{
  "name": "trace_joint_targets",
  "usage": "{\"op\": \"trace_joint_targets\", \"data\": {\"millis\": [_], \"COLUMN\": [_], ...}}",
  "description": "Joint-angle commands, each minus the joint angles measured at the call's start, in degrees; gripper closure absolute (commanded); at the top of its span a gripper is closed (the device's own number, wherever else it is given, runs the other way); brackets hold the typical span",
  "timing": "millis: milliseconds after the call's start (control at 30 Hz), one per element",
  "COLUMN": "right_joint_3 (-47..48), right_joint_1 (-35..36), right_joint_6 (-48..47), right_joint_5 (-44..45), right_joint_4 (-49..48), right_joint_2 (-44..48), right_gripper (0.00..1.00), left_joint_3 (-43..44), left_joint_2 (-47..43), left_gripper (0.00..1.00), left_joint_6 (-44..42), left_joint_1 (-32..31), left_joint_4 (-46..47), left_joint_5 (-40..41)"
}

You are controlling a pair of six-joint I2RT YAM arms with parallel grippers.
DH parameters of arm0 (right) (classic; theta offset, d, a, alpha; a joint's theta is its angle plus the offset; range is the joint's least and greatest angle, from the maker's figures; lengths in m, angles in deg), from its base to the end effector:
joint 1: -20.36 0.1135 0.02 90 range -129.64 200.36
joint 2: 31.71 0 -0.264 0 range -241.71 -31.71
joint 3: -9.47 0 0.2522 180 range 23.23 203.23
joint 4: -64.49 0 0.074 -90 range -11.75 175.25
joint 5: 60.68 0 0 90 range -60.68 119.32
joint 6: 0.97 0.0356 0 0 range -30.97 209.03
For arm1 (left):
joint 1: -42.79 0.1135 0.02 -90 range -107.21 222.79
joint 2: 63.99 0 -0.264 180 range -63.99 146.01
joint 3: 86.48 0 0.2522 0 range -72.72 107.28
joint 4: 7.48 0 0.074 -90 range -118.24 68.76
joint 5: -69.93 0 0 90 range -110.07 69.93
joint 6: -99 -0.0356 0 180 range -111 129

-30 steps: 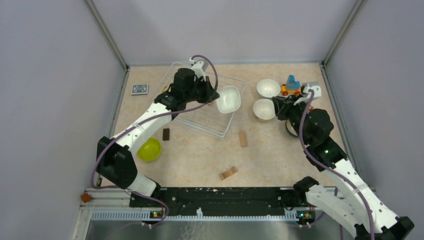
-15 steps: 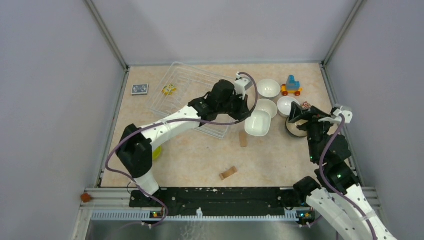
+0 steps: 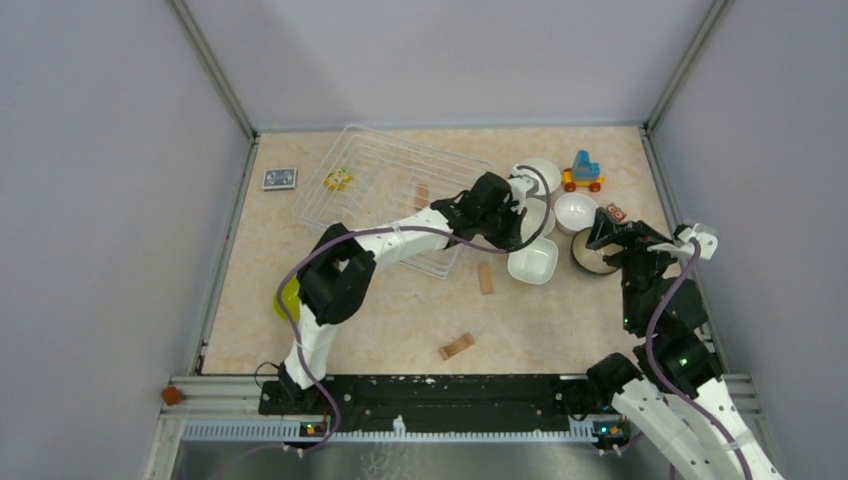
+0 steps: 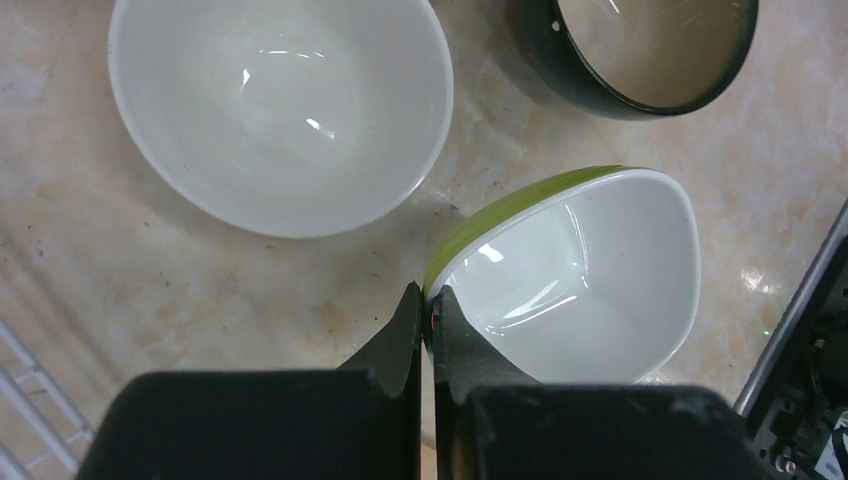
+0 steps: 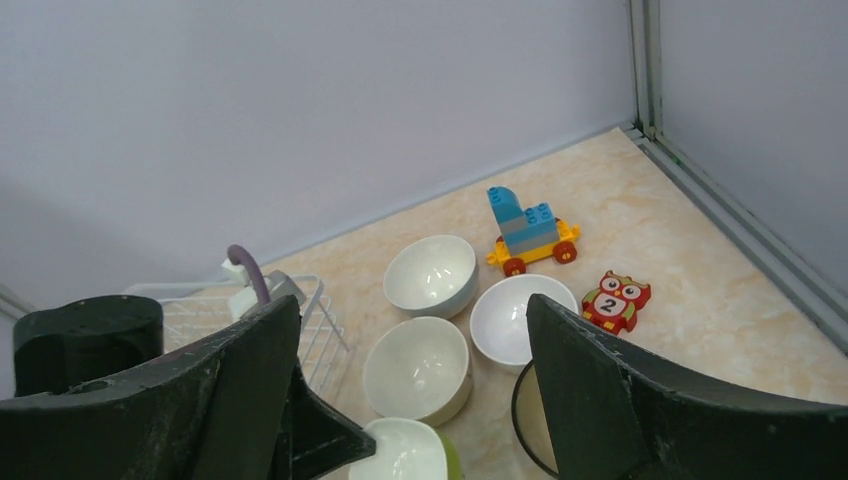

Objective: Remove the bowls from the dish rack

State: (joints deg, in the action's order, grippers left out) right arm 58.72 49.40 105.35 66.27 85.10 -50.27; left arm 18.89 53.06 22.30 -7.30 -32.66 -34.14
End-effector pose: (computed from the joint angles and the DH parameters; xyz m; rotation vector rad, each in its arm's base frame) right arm 0.0869 0.0238 0.3442 0.3802 1.3822 0.2023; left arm 0.2974 -0.3690 0.2325 0.8728 2.1682 -0.8579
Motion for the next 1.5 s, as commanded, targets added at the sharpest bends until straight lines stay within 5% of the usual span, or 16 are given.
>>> {"op": "trace_joint_targets", "data": {"millis": [0, 433, 767, 1033, 1200, 1367, 1467], "right_joint_3": [-0.6, -2.4, -3.5, -9.7, -13.9, -13.3, -13.7], "right_joint_1": [0.1, 0.1, 0.1, 0.1, 0.1, -0.3, -3.0], "right_joint_6": [1.1, 3.5, 4.6, 0.0, -7.1, -7.9, -6.5], "right_joint_5": [1.0, -1.5, -5.7, -12.9, -17.8, -15.8, -13.5], "right_joint_4": [0.6, 0.5, -1.4, -11.3, -22.6, -26.2, -31.2], "right_joint_2": [0.8, 0.5, -2.4, -6.0, -13.9, -22.4, -26.6], "right_gripper": [0.17, 0.17, 0.19, 0.20, 0.21, 0.18, 0.18], "left_joint_3": [6.9, 6.0, -2.9, -17.1, -27.4, -38.9, -45.4], "left_joint_2": [4.0, 2.6, -11.9, -28.5, -38.0, -46.1, -50.9], "left_gripper": [1.00, 0.60, 0.43, 0.23, 0.02, 0.01, 0.01], "left_joint_6": [-0.2, -2.4, -2.7, 1.6, 7.5, 1.6, -6.9], "left_joint_1": [-0.1, -0.1, 0.0, 0.9, 2.7, 3.3, 3.2], "left_joint_4": [-1.0, -3.4, -0.9, 5.3, 10.7, 19.0, 24.2], "left_joint_5": [-0.5, -0.7, 4.5, 24.0, 38.2, 46.5, 42.4]}}
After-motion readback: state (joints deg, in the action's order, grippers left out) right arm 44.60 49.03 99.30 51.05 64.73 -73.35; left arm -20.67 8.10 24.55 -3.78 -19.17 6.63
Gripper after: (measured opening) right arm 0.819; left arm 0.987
